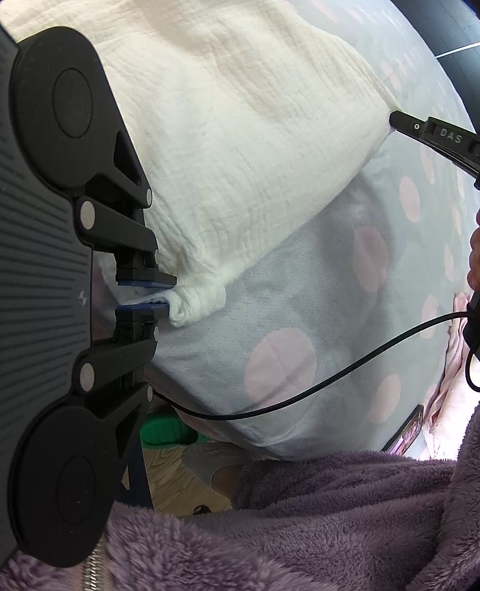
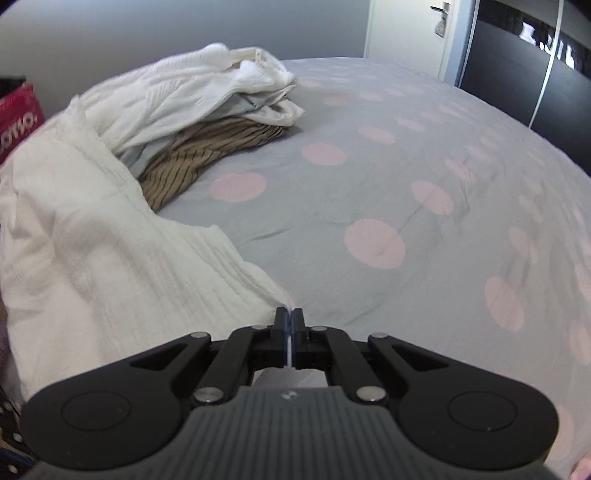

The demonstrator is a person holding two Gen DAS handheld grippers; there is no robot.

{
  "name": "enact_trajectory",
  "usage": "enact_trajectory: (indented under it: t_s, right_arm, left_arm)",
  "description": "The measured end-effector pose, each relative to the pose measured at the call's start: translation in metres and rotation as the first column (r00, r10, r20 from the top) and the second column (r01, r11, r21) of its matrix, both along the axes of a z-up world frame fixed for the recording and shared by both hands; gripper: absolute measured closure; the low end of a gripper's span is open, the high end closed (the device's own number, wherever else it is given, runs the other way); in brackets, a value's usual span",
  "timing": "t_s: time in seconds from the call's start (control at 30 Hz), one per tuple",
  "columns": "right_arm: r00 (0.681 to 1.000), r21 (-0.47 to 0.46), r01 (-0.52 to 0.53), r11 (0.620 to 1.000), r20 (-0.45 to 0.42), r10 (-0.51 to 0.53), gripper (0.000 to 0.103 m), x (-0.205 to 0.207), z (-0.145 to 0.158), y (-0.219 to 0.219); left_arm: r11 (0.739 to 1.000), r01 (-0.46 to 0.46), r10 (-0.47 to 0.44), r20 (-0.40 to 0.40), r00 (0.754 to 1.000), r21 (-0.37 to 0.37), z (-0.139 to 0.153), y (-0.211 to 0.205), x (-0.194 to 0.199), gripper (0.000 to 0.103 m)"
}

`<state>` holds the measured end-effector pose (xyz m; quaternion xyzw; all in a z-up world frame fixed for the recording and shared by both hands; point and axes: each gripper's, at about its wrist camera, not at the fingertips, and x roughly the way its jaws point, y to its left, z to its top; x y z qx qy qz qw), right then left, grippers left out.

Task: Fold clothes
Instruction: 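Grasp another cream garment edge with the right gripper while the left gripper keeps holding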

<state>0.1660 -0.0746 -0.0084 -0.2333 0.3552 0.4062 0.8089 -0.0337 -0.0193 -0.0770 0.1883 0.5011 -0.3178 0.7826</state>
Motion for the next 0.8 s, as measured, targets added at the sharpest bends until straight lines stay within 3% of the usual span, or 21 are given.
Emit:
enact_trajectory:
  t_s: [0.13, 0.23, 0.27, 0.3, 0.37, 0.5, 0.6, 0.73, 0.8]
  right_arm:
    - [0.997, -0.085, -0.023, 0.996, 0.075, 0.029, 0.097, -0.003, -0.002, 0.0]
    - [0.976, -0.122, -0.13, 0.984, 0.16, 0.149, 0.096, -0.022, 0.0, -0.007]
    - [0.963, -0.138, -0.169, 0.976, 0.189, 0.194, 0.092, -0.029, 0.001, -0.009]
    - [0.942, -0.161, -0.217, 0.963, 0.222, 0.25, 0.077, -0.039, -0.001, -0.011]
    - [0.879, -0.226, -0.323, 0.919, 0.289, 0.38, 0.059, -0.064, -0.008, -0.015]
    - [0.725, -0.384, -0.475, 0.792, 0.34, 0.599, 0.055, -0.11, -0.032, -0.022]
    - [0.615, -0.467, -0.507, 0.724, 0.392, 0.684, 0.042, -0.128, -0.051, -0.029]
    - [0.454, -0.572, -0.515, 0.639, 0.449, 0.769, 0.032, -0.151, -0.077, -0.037]
    - [0.402, -0.587, -0.507, 0.631, 0.486, 0.776, 0.031, -0.154, -0.087, -0.036]
  left_arm:
    - [1.0, -0.015, 0.015, -0.016, 1.0, -0.002, 0.002, -0.002, 0.001, 0.097]
    - [0.999, -0.027, 0.027, -0.018, 0.999, -0.016, 0.002, 0.0, 0.001, 0.097]
    - [0.999, -0.034, 0.033, -0.017, 0.999, -0.024, 0.003, 0.001, 0.001, 0.097]
    - [0.999, -0.041, 0.041, -0.016, 0.999, -0.034, 0.004, 0.003, 0.0, 0.097]
    - [0.997, -0.057, 0.056, -0.014, 0.998, -0.053, 0.007, 0.007, -0.001, 0.097]
    - [0.991, -0.086, 0.086, -0.002, 0.996, -0.106, 0.016, 0.014, -0.003, 0.097]
    - [0.982, -0.115, 0.116, -0.002, 0.993, -0.153, 0.023, 0.019, -0.004, 0.097]
    - [0.959, -0.174, 0.175, -0.016, 0.984, -0.224, 0.034, 0.033, -0.002, 0.097]
    - [0.946, -0.198, 0.2, -0.018, 0.98, -0.256, 0.04, 0.039, -0.002, 0.097]
